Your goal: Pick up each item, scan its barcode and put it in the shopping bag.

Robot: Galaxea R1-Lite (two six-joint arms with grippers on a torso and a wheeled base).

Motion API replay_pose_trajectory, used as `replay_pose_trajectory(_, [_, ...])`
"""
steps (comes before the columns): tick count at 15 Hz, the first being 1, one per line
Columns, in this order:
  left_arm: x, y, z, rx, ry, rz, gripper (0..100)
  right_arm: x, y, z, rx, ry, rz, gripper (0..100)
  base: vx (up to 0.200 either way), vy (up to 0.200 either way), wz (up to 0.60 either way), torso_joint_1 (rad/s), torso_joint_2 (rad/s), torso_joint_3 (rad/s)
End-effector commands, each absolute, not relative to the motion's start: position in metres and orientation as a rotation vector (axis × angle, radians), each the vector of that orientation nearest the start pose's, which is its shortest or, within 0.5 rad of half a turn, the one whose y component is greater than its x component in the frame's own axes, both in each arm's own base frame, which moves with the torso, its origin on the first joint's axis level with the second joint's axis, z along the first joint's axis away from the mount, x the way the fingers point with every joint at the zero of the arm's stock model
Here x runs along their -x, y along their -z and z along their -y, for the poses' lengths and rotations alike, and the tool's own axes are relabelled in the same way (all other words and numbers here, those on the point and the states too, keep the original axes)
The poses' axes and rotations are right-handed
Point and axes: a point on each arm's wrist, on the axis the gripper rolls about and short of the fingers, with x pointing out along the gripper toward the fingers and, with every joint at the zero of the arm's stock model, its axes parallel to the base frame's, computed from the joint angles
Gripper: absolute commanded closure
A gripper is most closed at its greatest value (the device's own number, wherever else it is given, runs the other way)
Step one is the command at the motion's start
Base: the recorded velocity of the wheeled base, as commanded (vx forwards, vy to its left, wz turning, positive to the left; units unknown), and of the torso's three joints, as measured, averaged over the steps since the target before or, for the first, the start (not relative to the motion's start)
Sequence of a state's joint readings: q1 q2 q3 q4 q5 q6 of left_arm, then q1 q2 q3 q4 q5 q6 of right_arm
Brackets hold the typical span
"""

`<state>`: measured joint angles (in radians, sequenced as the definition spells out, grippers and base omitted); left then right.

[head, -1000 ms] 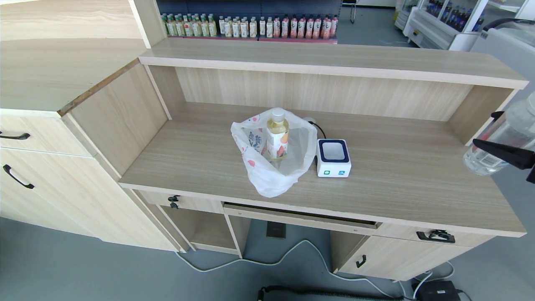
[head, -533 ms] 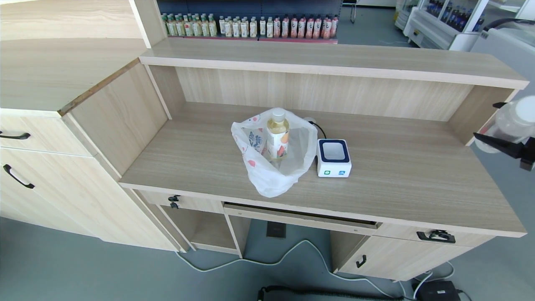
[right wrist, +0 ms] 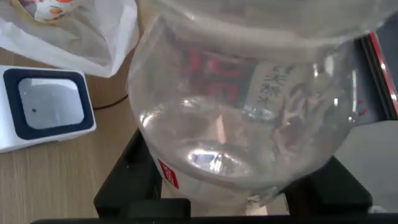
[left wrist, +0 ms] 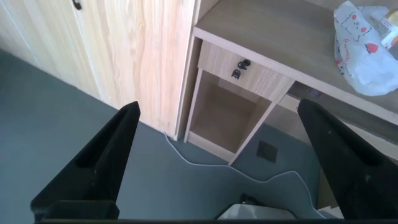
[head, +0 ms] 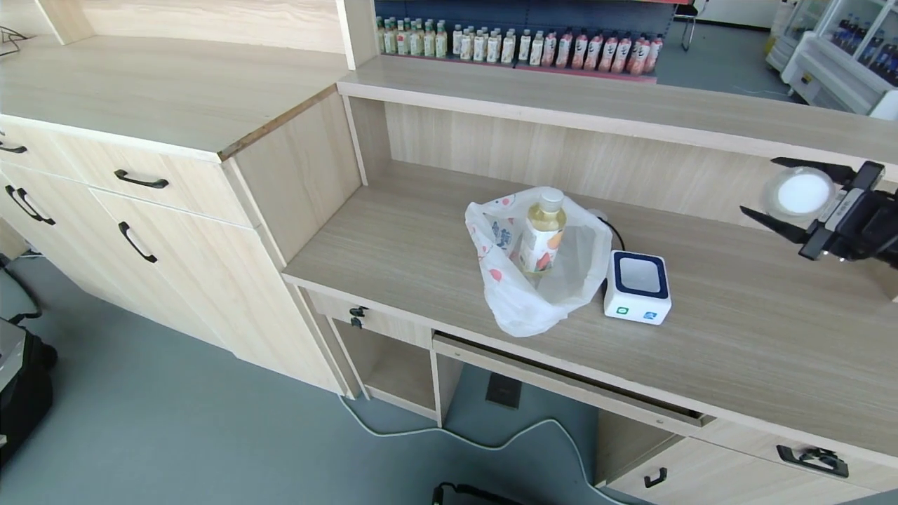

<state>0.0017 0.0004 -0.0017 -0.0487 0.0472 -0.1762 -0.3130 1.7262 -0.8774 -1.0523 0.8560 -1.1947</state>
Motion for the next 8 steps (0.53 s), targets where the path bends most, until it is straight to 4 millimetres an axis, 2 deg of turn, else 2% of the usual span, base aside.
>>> replay_pose_trajectory(1, [0.023,-0.081,-0.001,0.177,-0.044,0.055,0,-0.334,-0.196,0.071,1.264,-0.450,0.477,100,0.000,0.000,0.00,0.000,0.00,0.000])
replay_pose_trajectory(4, [0.023,-0.081,-0.001,0.177,-0.044,0.055,0,-0.352,-0.171,0.062,1.302,-0.470,0.531,100,0.000,0.000,0.00,0.000,0.00,0.000])
replay_pose_trajectory(8, [0.023,-0.081,-0.001,0.177,-0.044,0.055,0,-0.361,-0.150,0.048,1.317,-0.520,0.594,100,0.000,0.000,0.00,0.000,0.00,0.000])
